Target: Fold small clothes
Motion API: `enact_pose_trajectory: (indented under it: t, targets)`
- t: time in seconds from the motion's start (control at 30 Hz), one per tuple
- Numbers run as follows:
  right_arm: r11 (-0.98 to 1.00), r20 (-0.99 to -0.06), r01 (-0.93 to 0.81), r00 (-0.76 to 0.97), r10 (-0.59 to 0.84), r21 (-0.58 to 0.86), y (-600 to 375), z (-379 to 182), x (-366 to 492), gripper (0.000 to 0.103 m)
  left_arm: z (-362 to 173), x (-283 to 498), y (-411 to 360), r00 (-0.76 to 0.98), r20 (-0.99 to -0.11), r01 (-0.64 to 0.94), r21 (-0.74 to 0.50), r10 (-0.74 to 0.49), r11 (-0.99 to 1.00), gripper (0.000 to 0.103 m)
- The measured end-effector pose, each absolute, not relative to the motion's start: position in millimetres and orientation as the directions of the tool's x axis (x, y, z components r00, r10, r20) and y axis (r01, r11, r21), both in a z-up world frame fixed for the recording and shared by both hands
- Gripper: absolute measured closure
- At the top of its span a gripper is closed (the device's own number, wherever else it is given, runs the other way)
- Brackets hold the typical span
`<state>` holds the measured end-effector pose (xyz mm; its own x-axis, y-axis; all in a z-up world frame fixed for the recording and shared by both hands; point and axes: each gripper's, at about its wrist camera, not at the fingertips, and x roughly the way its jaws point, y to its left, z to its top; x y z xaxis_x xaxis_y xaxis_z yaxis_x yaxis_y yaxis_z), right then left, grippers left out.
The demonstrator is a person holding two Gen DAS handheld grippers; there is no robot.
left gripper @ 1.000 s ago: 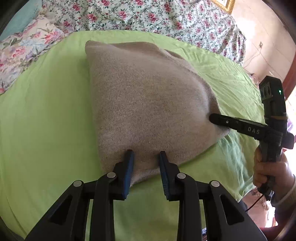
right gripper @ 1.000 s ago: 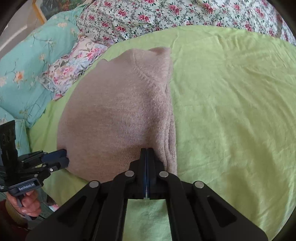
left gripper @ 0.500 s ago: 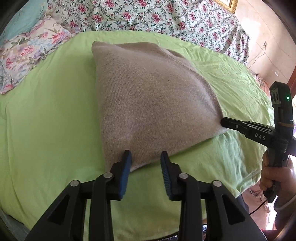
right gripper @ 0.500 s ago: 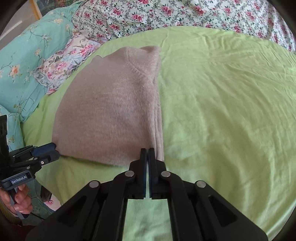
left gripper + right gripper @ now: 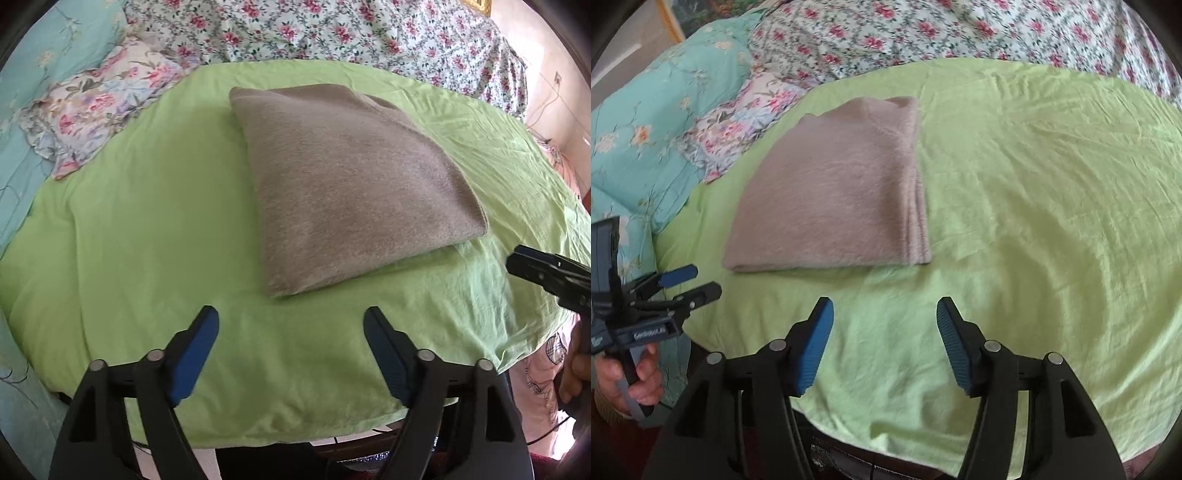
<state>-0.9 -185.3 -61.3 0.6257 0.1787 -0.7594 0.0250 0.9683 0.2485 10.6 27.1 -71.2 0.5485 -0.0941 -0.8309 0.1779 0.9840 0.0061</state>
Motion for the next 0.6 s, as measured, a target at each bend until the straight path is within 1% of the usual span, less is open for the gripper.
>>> enact_pose_trajectory:
  t: [0.2, 0.27, 0.37, 0.4, 0.43, 0.47, 0.6]
  targets:
    - [0.974, -0.755, -0.015, 0.629, 0.187, 0.228, -171, -52, -9, 0.042, -66, 1, 34, 0.561, -0.827, 0.143, 0.056, -0.034, 0.988, 0.019]
    - [0.974, -0.751, -0.028, 0.632, 0.191, 0.224, -168, -46, -9, 0.039, -60, -3, 34, 0.574, -0.819, 0.136, 0.071, -0.020, 0.988, 0.017]
    - [0.977, -0.735, -0.053, 0.651, 0.192, 0.208, -163, -32, -9, 0.036, -45, -8, 34, 0.609, -0.793, 0.127, 0.111, 0.011, 0.986, 0.011]
    - [0.976, -0.727, -0.059, 0.658, 0.195, 0.208, -161, -27, -9, 0.035, -39, -10, 33, 0.623, -0.782, 0.126, 0.122, 0.018, 0.984, 0.007]
    - [0.976, -0.719, -0.067, 0.666, 0.199, 0.208, -160, -21, -9, 0.033, -33, -12, 33, 0.637, -0.771, 0.123, 0.133, 0.024, 0.983, 0.003]
    - [0.975, -0.710, -0.075, 0.673, 0.204, 0.209, -159, -16, -8, 0.030, -27, -13, 31, 0.648, -0.761, 0.119, 0.140, 0.030, 0.983, 0.001]
    - [0.974, -0.685, -0.097, 0.696, 0.214, 0.205, -157, 0, -5, 0.023, -6, -9, 32, 0.675, -0.737, 0.110, 0.131, 0.023, 0.985, 0.001]
